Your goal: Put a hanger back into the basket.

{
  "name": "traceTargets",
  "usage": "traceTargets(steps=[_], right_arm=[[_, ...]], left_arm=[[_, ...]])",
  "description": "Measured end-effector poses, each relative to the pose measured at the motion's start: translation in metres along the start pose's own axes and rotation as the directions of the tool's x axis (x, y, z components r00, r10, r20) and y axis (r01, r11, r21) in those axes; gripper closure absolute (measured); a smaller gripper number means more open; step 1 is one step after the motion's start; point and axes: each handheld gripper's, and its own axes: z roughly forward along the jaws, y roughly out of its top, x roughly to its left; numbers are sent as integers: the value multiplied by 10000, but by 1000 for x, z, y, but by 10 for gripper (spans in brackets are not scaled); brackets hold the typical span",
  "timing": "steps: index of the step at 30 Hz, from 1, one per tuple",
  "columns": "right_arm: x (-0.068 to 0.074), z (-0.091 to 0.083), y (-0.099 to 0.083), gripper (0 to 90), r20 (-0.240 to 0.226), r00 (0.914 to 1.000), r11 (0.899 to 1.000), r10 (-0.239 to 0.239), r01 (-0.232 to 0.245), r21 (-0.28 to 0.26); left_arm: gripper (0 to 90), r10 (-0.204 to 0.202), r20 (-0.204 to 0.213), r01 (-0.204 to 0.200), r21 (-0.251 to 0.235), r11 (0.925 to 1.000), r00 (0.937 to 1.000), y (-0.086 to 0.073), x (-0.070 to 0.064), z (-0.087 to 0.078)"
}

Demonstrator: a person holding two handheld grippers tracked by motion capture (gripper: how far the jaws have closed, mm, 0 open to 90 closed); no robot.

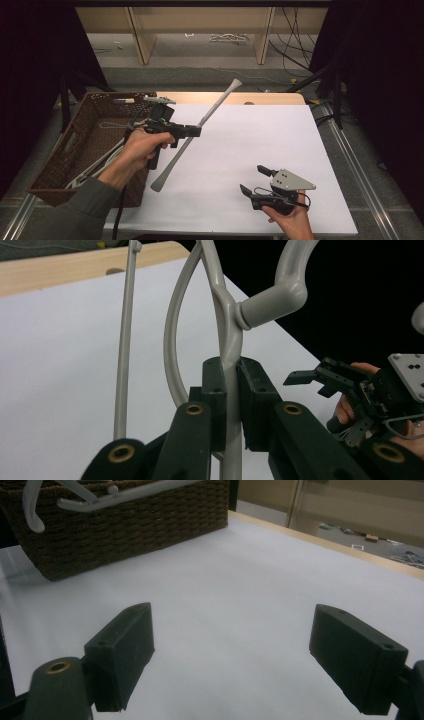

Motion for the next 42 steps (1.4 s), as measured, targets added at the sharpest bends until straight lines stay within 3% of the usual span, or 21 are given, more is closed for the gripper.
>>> traceTargets(steps=[10,14,18,23,27,29,30,31,32,39,42], right_arm=[[0,0,0,190,-4,10000,9999,91,-91,79],[0,0,0,190,23,10000,10000,47,-47,27],[0,-1,0,190,0,10000,9999,65,-65,85],[1,0,-1,190,18,9999,9999,122,-122,106],[0,1,-1,190,-7,10000,9998,80,-80,163],[0,2,-1,190,-62,9999,9999,135,-135,-2],[0,-1,0,190,17,10000,9995,96,-97,294],[0,1,-1,190,-11,9999,9999,101,-101,92],[0,0,-1,190,26,10000,9995,78,-79,320],[0,2,-2,190,7,9999,9999,102,-102,133],[0,2,-1,190,-13,9999,9999,105,-105,135]], left_arm=[[825,175,-625,-194,-304,9993,9979,9,2,-41],[825,214,-644,-247,-499,9984,9977,13,2,-57],[825,353,-1108,-425,-631,9971,9932,17,6,-75],[825,423,-1776,-572,-792,9952,9832,18,18,-95],[824,492,-2361,-723,-899,9933,9705,14,34,-107],[824,339,-2433,-595,-983,9934,9694,12,43,-113],[824,306,-2561,-588,-1031,9929,9662,10,48,-116],[824,263,-2681,-555,-1021,9932,9630,8,52,-118],[824,284,-2789,-579,-980,9935,9599,6,56,-120],[824,361,-3451,-705,-875,9937,9379,-6,79,-133],[824,680,-3675,-954,-567,9938,9275,-11,87,-137]])
